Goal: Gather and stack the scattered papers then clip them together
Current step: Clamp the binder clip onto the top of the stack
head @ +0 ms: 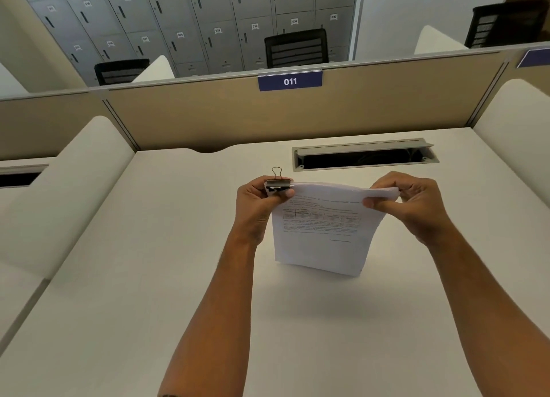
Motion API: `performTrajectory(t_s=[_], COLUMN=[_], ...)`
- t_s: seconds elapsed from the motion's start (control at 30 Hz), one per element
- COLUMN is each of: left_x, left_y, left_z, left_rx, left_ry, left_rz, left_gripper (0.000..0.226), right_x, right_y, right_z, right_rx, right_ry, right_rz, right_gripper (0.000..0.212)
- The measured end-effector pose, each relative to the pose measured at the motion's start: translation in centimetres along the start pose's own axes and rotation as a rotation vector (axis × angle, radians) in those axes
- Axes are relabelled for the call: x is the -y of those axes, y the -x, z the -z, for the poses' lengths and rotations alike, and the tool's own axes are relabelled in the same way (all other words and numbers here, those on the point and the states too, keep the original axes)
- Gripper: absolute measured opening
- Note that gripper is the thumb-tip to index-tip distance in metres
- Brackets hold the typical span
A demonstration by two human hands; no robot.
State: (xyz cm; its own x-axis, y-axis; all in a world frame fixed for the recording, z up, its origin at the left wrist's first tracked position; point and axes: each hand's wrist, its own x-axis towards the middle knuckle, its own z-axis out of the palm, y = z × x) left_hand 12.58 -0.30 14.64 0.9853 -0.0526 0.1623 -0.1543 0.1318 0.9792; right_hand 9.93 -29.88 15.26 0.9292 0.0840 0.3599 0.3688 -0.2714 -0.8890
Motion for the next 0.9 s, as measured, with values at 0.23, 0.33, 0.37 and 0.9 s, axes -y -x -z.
performTrajectory(t_s=[0.23,0.33,0.37,0.9], left_x=[0.5,0.9,1.1,6.1], left_y=[0.2,0.1,0.1,1.6], left_z=[-0.1,0.1,0.3,2.3], left_rx=[-0.021,-0.019,-0.005,-0.105], left_ry=[0.015,-0.004,-0.018,-0.011], left_rz=[0.022,0.043,0.056,0.262], left_gripper=[0.007,0.005,0.007,0.037], right_x=[-2.9,-4.2,-4.4,-7.3], right_y=[1.0,1.6,1.6,2.1], right_z=[-1.2,-3.0,-3.6,-7.0], right_rx=[0.139,0.032,-0.036,0.022], right_ry=[-0.293,-0.322,-0.340,-0.517], right_rz=[-0.216,-0.290,-0.299,-0.473], right_gripper=[0.032,0.014,0.008,0.050])
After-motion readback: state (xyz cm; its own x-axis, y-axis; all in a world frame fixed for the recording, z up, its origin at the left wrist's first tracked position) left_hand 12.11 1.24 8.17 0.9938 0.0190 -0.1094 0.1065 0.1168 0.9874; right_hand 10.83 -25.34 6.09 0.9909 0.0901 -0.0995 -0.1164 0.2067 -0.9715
